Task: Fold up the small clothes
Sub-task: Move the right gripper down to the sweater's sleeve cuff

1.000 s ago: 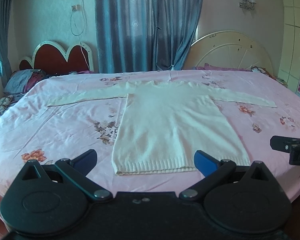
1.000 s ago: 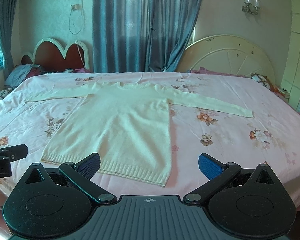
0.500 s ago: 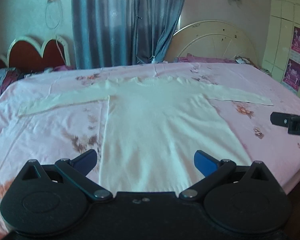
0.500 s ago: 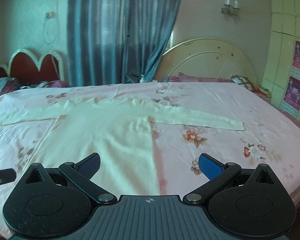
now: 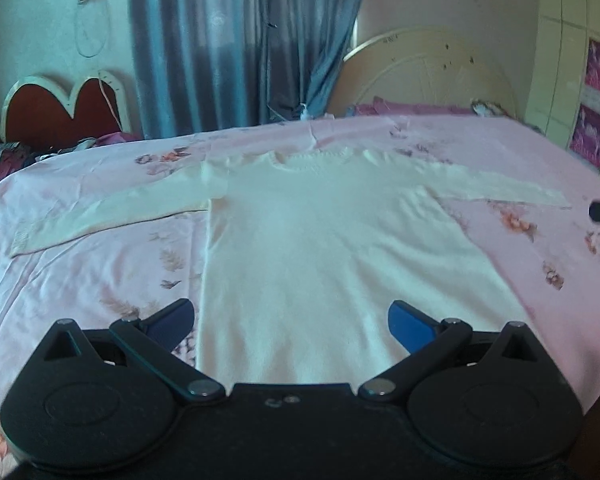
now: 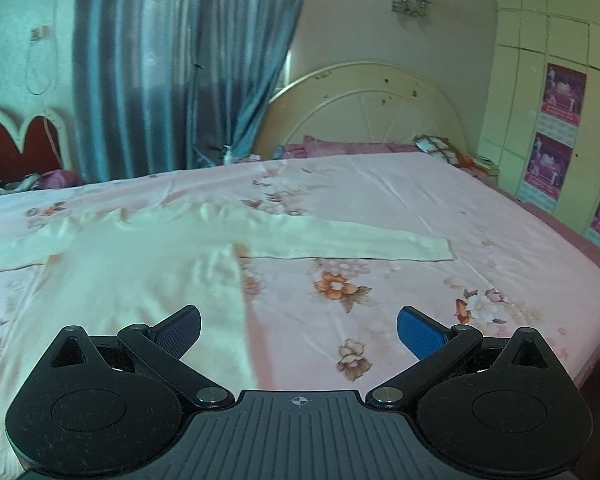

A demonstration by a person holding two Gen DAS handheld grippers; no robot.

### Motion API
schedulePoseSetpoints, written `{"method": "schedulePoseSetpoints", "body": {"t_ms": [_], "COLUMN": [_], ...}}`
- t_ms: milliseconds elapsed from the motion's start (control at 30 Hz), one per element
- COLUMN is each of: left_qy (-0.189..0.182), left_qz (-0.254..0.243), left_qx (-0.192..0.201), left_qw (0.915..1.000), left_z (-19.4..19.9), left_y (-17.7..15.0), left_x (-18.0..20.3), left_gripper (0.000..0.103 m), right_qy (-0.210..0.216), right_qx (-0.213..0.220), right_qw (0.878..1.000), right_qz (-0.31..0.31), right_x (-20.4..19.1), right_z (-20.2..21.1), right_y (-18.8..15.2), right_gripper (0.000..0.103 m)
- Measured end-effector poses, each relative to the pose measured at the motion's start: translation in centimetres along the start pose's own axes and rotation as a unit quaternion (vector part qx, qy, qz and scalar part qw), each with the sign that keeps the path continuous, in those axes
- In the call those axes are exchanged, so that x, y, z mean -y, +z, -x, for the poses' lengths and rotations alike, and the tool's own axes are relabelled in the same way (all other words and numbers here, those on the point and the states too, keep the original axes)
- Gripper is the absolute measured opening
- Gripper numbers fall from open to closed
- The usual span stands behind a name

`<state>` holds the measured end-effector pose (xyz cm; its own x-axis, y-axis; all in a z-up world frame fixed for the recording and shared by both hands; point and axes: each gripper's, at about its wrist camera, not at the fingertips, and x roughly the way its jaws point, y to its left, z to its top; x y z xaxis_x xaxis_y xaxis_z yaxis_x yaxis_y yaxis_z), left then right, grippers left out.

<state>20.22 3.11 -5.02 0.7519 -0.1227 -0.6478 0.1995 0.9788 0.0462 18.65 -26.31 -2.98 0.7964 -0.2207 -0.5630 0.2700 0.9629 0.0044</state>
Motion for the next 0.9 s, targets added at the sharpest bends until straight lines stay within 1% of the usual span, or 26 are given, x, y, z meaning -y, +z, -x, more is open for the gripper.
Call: {"method": "schedulePoseSetpoints", "body": {"t_ms": [67, 100, 200, 267, 300, 333, 400, 467, 500, 567, 600, 633, 700, 733, 800, 867, 900], "left_qy": [-0.017, -0.019, 0.026, 0.033, 0.028, 0.019, 0.017, 0.022, 0.028, 0.054, 0.060, 0.053, 0.021, 0.014, 0.021, 0.021, 0.021], "left_qz": [0.008, 0.012, 0.018, 0.006, 0.002, 0.004, 0.016, 0.034, 0.038, 0.029, 0.023, 0.025, 0.042, 0.047, 0.036, 0.023, 0.020], "left_qx": [-0.013, -0.014, 0.004, 0.002, -0.004, -0.010, -0.008, 0.017, 0.025, 0.039, 0.040, 0.035, 0.020, 0.018, 0.013, 0.007, 0.006], "left_qw": [0.9998, 0.9997, 0.9995, 0.9994, 0.9996, 0.9998, 0.9997, 0.9990, 0.9986, 0.9973, 0.9972, 0.9977, 0.9987, 0.9986, 0.9990, 0.9995, 0.9996], "left_z": [-1.5, -2.1, -3.9, -5.5, -6.4, -7.5, -9.0, -9.8, -10.3, -11.3, -11.8, -12.4, -13.5, -14.0, -15.1, -16.2, -16.7], "left_y": [0.6, 0.9, 2.3, 3.5, 4.2, 4.9, 6.0, 6.7, 7.1, 7.9, 8.3, 8.7, 9.4, 9.7, 10.1, 10.3, 10.5], "left_x": [0.1, 0.2, 0.9, 1.5, 1.8, 1.9, 2.3, 2.8, 3.2, 4.4, 4.9, 5.3, 5.5, 5.8, 6.5, 7.4, 7.8], "left_gripper": [0.103, 0.103, 0.103, 0.103, 0.099, 0.093, 0.091, 0.095, 0.101, 0.103, 0.103, 0.103, 0.102, 0.101, 0.096, 0.094, 0.094], "right_qy": [-0.020, -0.028, -0.047, -0.044, -0.040, -0.037, -0.035, -0.034, -0.035, -0.039, -0.041, -0.043, -0.045, -0.047, -0.050, -0.044, -0.042], "right_qx": [0.006, 0.009, 0.019, 0.022, 0.022, 0.021, 0.016, 0.010, 0.008, 0.002, -0.002, -0.005, -0.009, -0.009, -0.008, -0.015, -0.018], "right_qw": [1.000, 1.000, 0.999, 0.997, 0.996, 0.996, 0.994, 0.993, 0.992, 0.991, 0.990, 0.989, 0.987, 0.986, 0.984, 0.981, 0.979], "right_qz": [-0.003, -0.006, -0.021, -0.053, -0.070, -0.082, -0.099, -0.111, -0.118, -0.125, -0.132, -0.139, -0.152, -0.159, -0.171, -0.187, -0.200], "right_x": [0.6, 1.1, 2.8, 4.8, 5.8, 6.7, 8.6, 10.0, 10.9, 12.2, 13.1, 13.8, 15.2, 16.0, 17.4, 18.8, 19.6], "right_z": [-1.7, -2.5, -5.4, -7.5, -8.6, -9.6, -11.9, -13.5, -14.6, -16.2, -17.3, -18.2, -19.6, -20.3, -21.4, -22.6, -23.3], "right_y": [0.4, 0.7, 1.7, 2.7, 3.1, 3.6, 4.4, 5.1, 5.4, 5.7, 5.8, 5.9, 5.8, 5.6, 5.4, 5.0, 4.7], "right_gripper": [0.103, 0.103, 0.103, 0.103, 0.103, 0.103, 0.103, 0.103, 0.103, 0.103, 0.103, 0.103, 0.103, 0.103, 0.102, 0.071, 0.068]}}
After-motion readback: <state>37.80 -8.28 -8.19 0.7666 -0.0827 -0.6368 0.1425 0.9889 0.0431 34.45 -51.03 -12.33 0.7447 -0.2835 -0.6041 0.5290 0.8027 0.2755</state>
